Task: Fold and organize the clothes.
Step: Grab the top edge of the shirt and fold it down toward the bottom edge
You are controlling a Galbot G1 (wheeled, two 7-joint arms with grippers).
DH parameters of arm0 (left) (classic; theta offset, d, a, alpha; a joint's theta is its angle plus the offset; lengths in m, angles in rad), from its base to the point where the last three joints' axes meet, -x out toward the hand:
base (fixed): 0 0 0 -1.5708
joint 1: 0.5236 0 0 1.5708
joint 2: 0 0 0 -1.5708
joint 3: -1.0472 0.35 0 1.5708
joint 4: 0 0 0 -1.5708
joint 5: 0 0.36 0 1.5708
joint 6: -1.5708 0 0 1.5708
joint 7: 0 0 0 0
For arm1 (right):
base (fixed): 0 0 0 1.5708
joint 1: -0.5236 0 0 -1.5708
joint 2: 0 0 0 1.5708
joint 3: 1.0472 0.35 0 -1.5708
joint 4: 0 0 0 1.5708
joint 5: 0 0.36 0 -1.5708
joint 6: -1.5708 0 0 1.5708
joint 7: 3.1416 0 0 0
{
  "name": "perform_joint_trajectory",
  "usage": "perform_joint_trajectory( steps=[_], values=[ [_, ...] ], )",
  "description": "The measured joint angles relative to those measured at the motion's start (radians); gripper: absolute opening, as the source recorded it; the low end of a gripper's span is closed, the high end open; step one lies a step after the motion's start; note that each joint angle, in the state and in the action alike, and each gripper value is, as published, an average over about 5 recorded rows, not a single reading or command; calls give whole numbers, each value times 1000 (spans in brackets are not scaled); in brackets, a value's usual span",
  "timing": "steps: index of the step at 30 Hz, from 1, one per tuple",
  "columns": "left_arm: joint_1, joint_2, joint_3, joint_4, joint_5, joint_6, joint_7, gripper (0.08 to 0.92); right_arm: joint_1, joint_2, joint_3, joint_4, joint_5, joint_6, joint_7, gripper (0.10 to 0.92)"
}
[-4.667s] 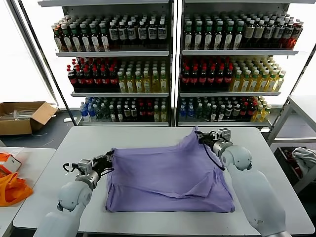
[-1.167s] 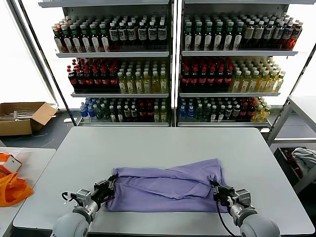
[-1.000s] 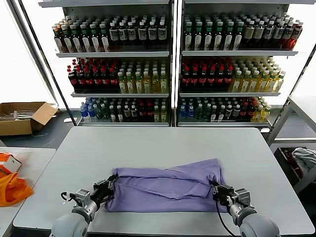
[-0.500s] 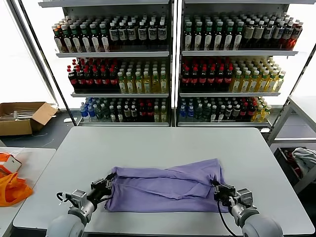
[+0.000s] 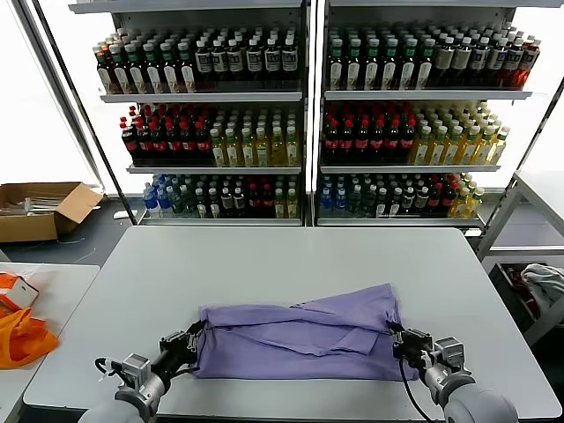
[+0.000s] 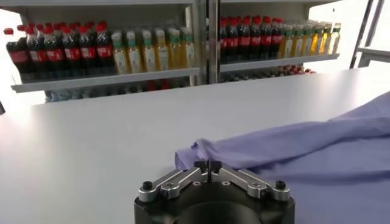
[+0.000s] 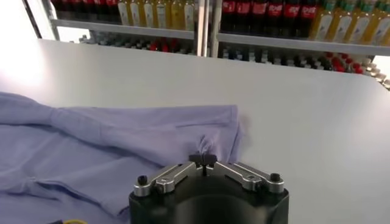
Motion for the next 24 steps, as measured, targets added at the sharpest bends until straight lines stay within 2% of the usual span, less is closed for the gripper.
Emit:
perform_joint_trajectory(
  steps=[18,21,24],
  values=[
    [52,9,-34,-47,0,0,1,81,15,-5,21,-12,22,1,-17,109],
    [51,2,-32,-44,6,-4,-1,81,10,-3,18,-13,3,2,-27,136],
    [51,-6,-30,-42,11,-7,-8,87,3,-3,19,-12,-25,3,-36,208]
  ],
)
